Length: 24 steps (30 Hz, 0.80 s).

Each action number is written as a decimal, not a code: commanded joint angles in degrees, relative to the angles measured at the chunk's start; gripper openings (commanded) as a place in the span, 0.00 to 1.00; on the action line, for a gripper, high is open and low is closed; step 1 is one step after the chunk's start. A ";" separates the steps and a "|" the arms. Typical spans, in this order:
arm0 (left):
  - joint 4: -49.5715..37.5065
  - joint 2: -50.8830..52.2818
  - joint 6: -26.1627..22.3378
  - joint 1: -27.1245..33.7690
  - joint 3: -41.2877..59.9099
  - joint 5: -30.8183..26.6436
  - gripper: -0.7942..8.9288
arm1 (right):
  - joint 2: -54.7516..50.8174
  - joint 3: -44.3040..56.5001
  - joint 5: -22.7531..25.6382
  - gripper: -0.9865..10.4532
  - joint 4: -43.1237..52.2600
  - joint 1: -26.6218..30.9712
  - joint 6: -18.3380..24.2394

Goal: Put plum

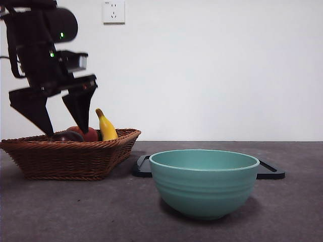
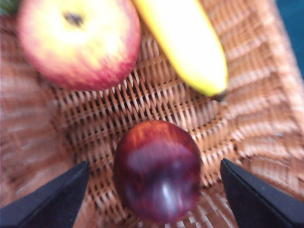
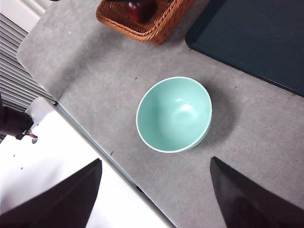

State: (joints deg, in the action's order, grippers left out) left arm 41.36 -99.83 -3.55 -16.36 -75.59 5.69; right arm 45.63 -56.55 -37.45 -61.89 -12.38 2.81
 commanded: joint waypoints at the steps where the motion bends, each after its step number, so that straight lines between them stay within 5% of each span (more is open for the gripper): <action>1: -0.90 -2.01 -0.76 -0.17 -1.29 -0.24 0.53 | 0.37 -1.05 0.00 0.41 0.55 -0.28 0.39; 16: -0.94 -7.56 -0.46 -0.24 -1.27 -0.22 0.52 | 0.37 -1.05 0.00 0.41 0.55 -0.28 0.39; 24: -0.72 -7.52 -0.35 -0.24 -1.66 -0.17 0.39 | 0.37 -1.05 0.02 0.41 0.57 -0.28 0.42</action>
State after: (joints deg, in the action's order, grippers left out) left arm 40.69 -106.02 -3.57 -16.36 -75.70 5.72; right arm 45.63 -56.55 -37.45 -61.89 -12.38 2.81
